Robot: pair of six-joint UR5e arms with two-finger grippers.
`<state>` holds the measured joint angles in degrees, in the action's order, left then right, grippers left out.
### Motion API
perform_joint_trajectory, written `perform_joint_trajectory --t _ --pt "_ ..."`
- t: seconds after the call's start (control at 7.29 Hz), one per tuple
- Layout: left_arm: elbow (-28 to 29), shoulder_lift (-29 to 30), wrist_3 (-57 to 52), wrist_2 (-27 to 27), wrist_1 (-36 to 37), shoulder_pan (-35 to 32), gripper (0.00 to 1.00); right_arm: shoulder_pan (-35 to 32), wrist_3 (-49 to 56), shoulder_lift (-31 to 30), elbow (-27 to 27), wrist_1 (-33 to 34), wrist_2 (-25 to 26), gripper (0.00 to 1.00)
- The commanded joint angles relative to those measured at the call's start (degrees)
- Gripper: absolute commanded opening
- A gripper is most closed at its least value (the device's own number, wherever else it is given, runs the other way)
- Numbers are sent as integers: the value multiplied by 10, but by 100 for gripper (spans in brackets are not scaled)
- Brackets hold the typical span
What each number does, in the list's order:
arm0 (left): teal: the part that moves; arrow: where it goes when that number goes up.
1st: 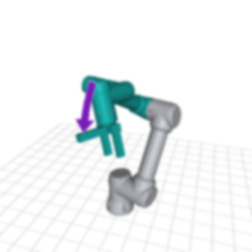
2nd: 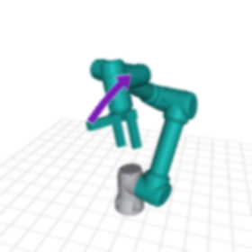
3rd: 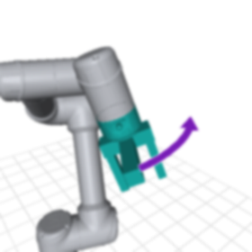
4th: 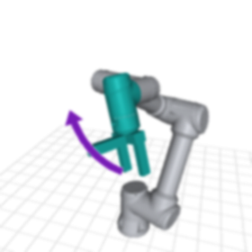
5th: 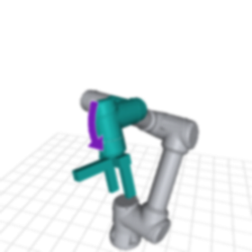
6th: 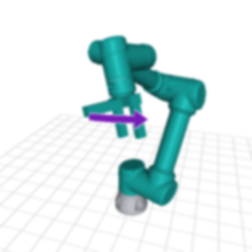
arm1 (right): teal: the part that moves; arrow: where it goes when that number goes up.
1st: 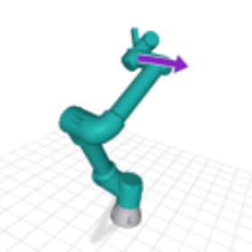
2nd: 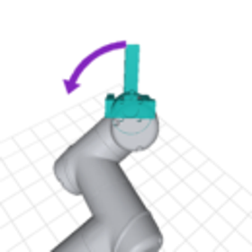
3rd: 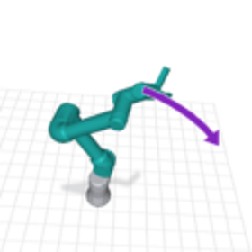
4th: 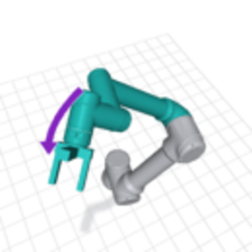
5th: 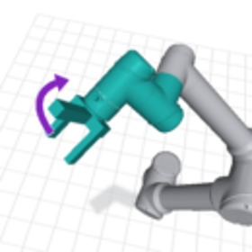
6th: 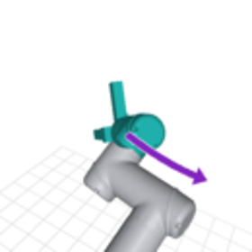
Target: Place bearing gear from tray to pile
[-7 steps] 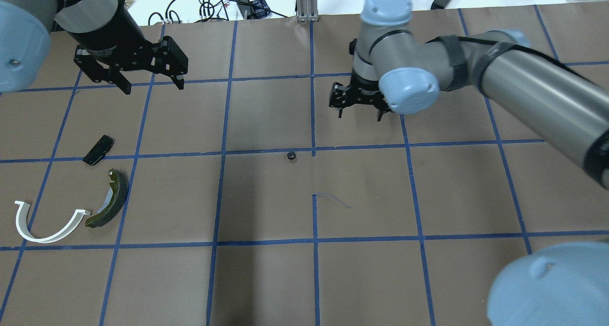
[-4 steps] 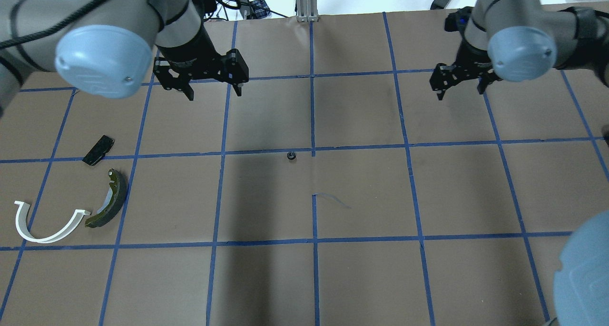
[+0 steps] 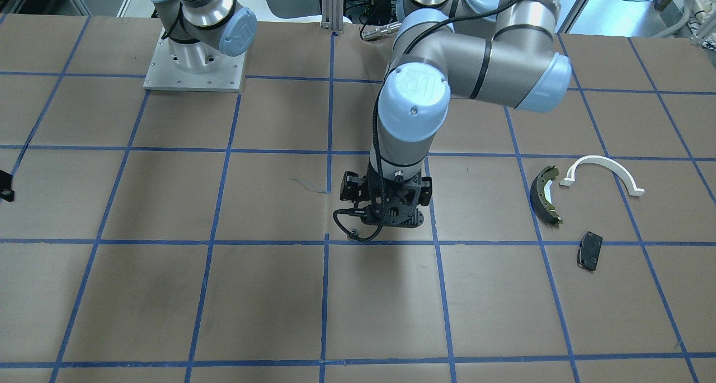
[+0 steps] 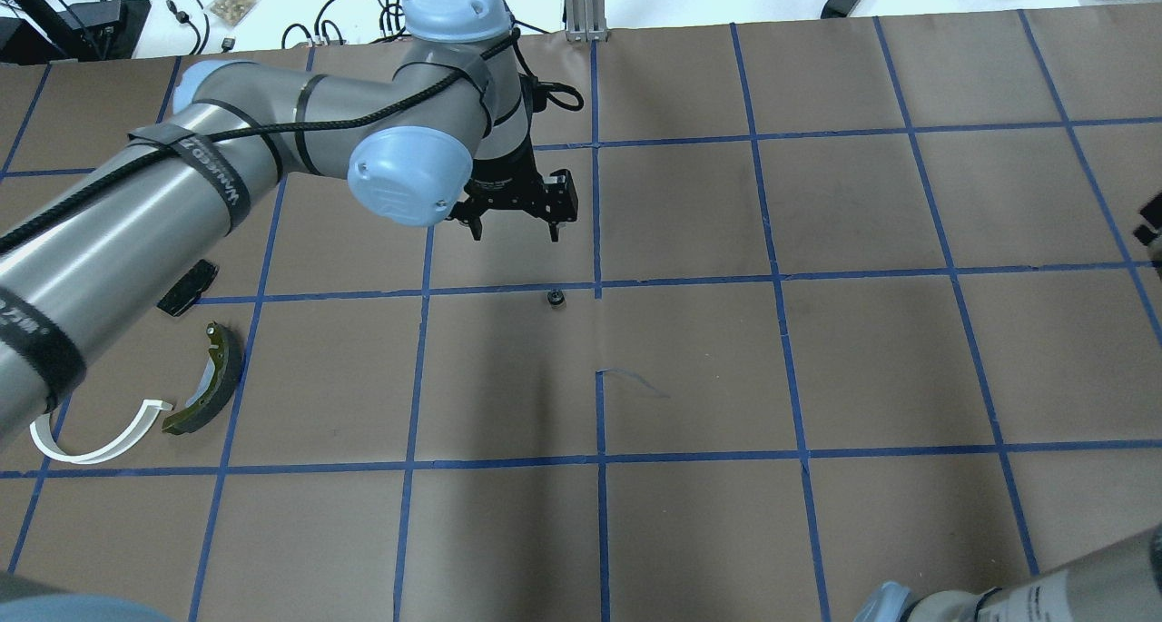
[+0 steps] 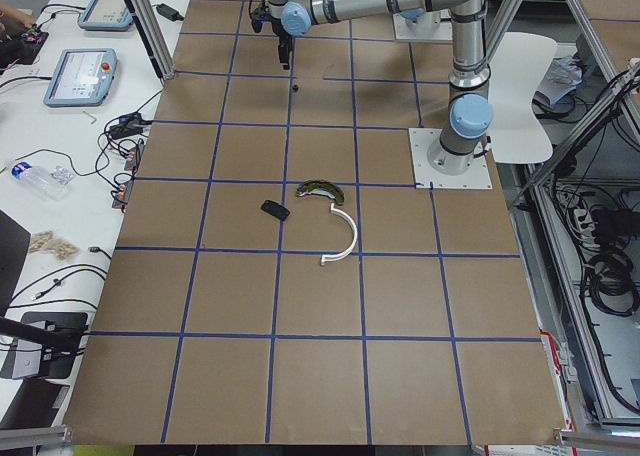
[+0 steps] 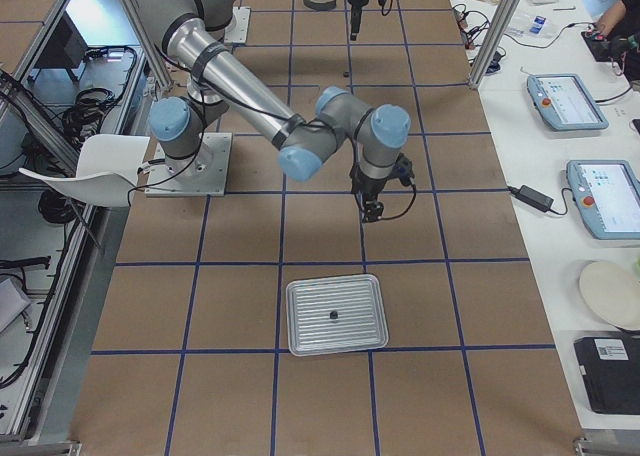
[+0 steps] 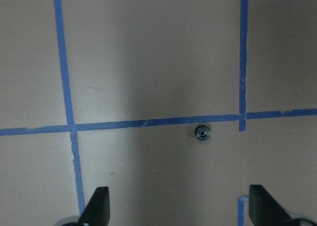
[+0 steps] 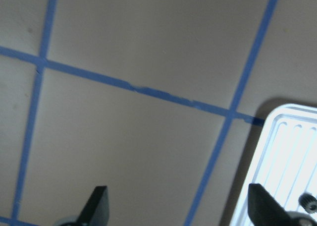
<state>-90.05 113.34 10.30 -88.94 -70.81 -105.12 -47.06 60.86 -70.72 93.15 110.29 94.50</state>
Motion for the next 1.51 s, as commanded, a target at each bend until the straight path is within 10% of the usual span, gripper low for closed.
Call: perform_joint_trajectory --t 0.0,0.41,1.37 --pt "-10 55 -3 1 68 -11 100 109 145 67 -9 69 -8 99" --pt "-57 70 2 -1 137 -16 100 116 232 139 -38 146 -40 93" --pt "-65 87 3 0 138 -21 59 134 236 172 -40 157 -21 69"
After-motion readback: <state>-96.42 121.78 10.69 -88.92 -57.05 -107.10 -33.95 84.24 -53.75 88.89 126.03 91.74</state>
